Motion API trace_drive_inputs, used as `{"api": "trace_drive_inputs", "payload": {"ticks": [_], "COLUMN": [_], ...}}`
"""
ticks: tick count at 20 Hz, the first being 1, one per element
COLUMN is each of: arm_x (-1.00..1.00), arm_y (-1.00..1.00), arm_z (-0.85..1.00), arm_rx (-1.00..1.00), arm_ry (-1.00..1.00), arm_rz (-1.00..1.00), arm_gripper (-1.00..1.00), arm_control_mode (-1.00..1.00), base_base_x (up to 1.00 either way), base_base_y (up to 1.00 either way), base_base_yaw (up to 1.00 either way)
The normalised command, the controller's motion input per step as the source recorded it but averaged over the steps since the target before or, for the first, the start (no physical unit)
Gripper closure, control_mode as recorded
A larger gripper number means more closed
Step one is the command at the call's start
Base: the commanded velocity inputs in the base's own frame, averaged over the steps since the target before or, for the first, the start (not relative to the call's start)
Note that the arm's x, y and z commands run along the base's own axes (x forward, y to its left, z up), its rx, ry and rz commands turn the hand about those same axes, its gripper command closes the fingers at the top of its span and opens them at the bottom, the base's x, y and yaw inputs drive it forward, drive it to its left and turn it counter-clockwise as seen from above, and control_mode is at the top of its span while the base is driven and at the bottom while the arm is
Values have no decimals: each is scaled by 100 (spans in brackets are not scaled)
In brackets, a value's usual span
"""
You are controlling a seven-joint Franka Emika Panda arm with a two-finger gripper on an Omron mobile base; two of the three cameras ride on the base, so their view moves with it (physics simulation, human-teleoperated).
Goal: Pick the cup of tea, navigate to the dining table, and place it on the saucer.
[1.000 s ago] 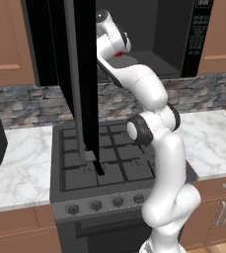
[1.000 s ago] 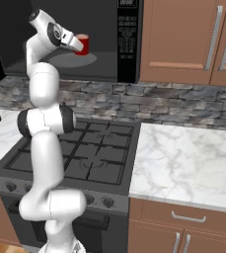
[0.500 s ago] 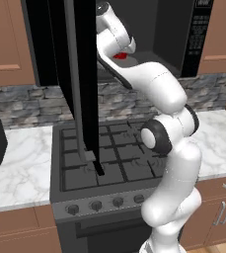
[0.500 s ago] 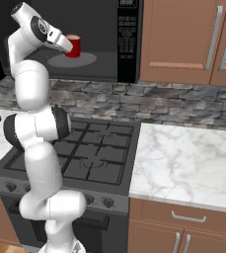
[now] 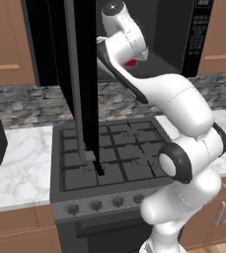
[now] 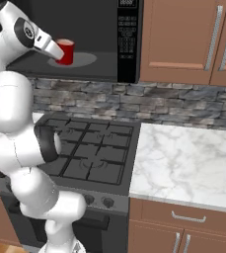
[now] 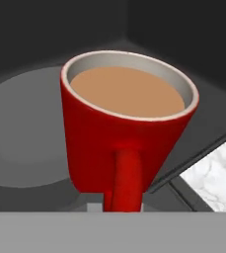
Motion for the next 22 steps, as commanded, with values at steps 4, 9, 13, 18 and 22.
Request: {"api": "trace_drive_inputs", "payload": {"ticks": [4, 9, 13, 18, 22], "arm_x": [-100, -100, -100, -100, -100], "arm_y": [-34, -12, -4, -51, -52], "arm_z": [16, 5, 0, 0, -1], "arm_rx": [8, 0, 0, 0, 0], "arm_ry": [-2, 0, -2, -3, -1], "arm_rz": [21, 35, 38, 43, 37], "arm_gripper": [100, 100, 100, 100, 100], "arm_control_mode": [-100, -100, -100, -100, -100], "base_base_x": [0, 0, 0, 0, 0], "base_base_y": [0, 0, 0, 0, 0], "base_base_yaw": [0, 0, 0, 0, 0]}}
